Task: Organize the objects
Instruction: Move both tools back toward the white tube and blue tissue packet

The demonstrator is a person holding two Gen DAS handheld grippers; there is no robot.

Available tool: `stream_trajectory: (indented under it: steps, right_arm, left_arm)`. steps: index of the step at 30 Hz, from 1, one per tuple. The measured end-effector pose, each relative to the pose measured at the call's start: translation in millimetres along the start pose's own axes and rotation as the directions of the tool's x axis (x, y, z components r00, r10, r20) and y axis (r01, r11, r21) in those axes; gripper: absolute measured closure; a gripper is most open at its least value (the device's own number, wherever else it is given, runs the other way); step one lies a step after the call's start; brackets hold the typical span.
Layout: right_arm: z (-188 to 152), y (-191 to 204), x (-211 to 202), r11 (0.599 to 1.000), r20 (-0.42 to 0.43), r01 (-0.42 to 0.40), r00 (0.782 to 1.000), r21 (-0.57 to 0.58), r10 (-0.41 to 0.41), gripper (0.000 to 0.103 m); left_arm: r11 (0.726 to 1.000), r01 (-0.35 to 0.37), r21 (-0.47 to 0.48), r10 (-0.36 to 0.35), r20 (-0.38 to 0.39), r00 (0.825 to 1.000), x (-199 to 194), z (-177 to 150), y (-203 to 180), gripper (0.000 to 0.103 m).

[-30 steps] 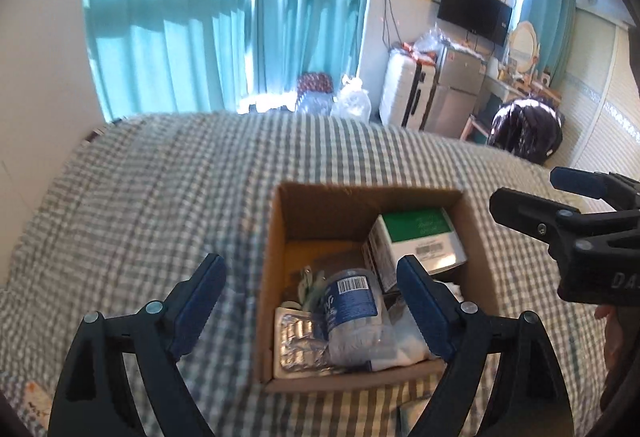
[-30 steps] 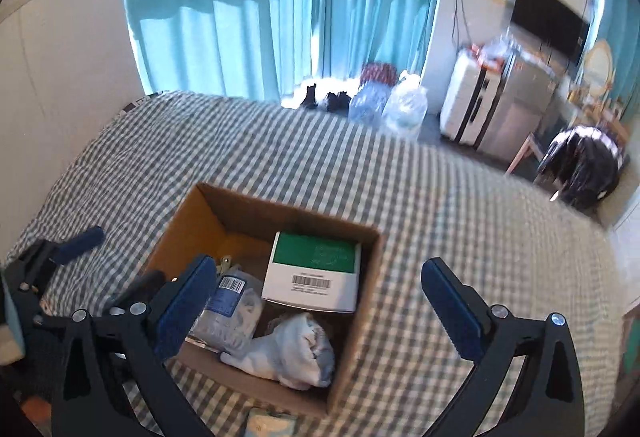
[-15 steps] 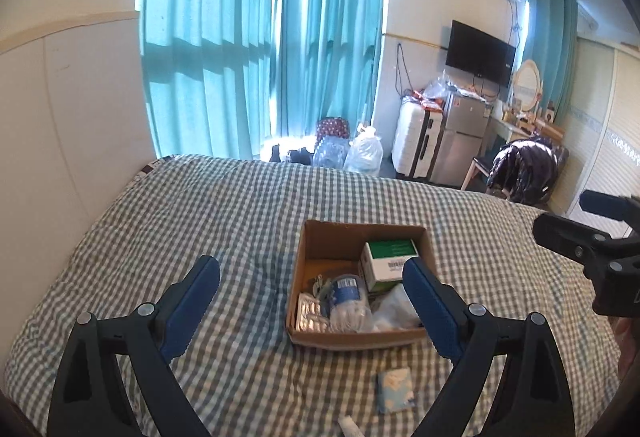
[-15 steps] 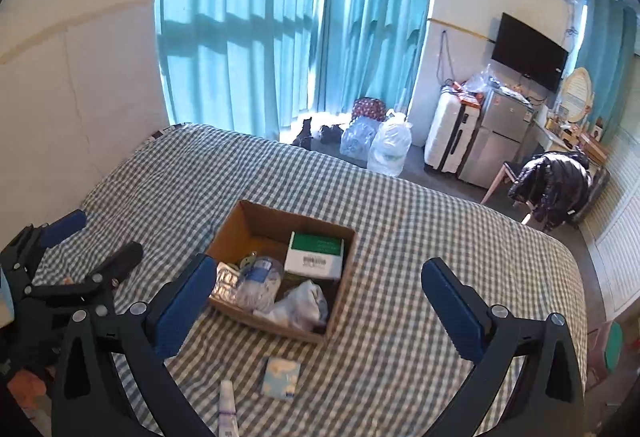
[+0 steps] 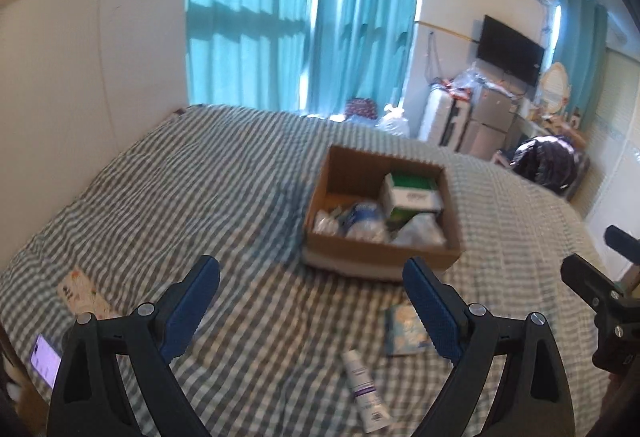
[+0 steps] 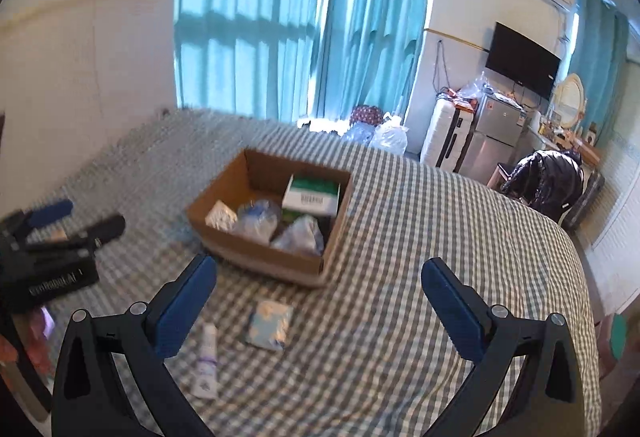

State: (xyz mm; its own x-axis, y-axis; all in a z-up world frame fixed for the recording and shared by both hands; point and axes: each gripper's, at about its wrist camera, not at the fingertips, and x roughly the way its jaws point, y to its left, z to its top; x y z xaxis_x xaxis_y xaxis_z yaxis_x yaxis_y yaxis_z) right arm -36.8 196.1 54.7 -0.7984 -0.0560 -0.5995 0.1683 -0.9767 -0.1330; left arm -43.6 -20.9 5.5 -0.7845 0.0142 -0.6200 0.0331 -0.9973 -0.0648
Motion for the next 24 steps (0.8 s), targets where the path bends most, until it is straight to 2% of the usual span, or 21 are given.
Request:
stream_trajectory:
  steps: [5,11,18,24]
  right_arm:
    - [-42.1,2.7,43.7,0.999,-0.078,-0.029,0.996,0.012,0.03,0.0]
    - [-93.7,-0.4,94.7,0.998,-0.198,-0.038,0.979,0.051,0.047,0.0]
    - [-128.5,-13.3,121.3,0.997,-0.277,-0.013,0.96,0.08,0.034,0.0]
    - [-143.2,-24.2,132.4,0.994,-0.319,0.024,0.948,0.111,0.013,0.0]
  left_arm:
    - [0.999,-0.044,-0.015,0.043,-0.046,0.998,29.9,-42.1,0.0,0.008]
    - [0.999,-0.032,-0.001,0.032,-0.126,0.991,64.3,-85.9,-10.0,0.008]
    - [1.0,0.012,0.027,-0.005,-0.227,0.974,93.5,-123.2,-31.2,0.01]
    - [0.992,0.116,0.047,-0.097,-0.299,0.949,102.0,-145.6,-53.9,0.03]
